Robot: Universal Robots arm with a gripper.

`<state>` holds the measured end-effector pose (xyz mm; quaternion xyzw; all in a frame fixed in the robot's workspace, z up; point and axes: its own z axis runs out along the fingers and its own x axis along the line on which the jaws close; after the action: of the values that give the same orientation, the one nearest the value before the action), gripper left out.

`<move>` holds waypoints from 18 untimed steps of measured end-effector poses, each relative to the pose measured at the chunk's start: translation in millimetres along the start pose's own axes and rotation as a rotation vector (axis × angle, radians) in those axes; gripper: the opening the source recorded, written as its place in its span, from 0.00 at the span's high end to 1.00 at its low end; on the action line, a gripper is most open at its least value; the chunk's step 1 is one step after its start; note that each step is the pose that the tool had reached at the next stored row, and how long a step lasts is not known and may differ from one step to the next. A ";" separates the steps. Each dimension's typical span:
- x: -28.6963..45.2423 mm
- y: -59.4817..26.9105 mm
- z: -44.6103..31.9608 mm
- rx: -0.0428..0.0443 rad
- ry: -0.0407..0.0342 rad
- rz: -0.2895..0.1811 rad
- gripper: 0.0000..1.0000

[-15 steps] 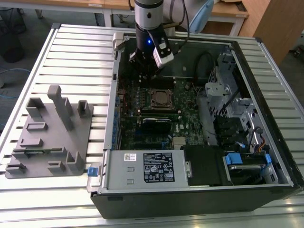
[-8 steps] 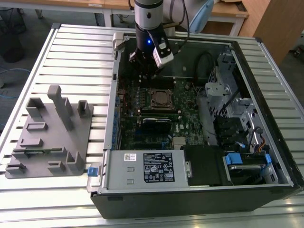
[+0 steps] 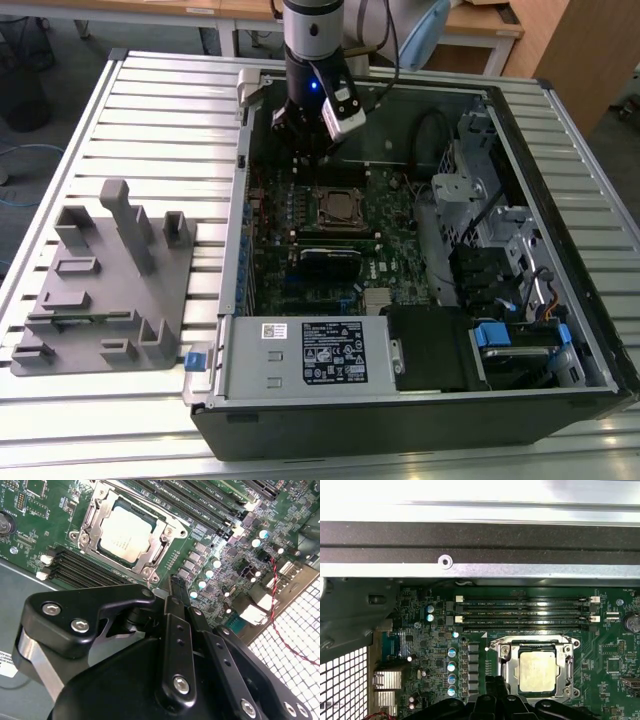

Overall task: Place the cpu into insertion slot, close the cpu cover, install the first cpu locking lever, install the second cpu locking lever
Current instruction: 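Install the first cpu locking lever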

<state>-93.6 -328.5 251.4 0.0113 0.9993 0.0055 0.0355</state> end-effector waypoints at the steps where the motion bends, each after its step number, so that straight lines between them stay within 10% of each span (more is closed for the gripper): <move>1: 0.0 0.0 0.0 0.0000 0.0000 0.000 0.89; 4: 0.0 0.0 0.0 0.0003 0.0100 0.000 0.89; 18: 5.2 -0.1 -0.3 0.0001 0.0072 0.000 0.89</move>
<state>-98.8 -328.5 251.3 0.0113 0.9994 0.0055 0.0319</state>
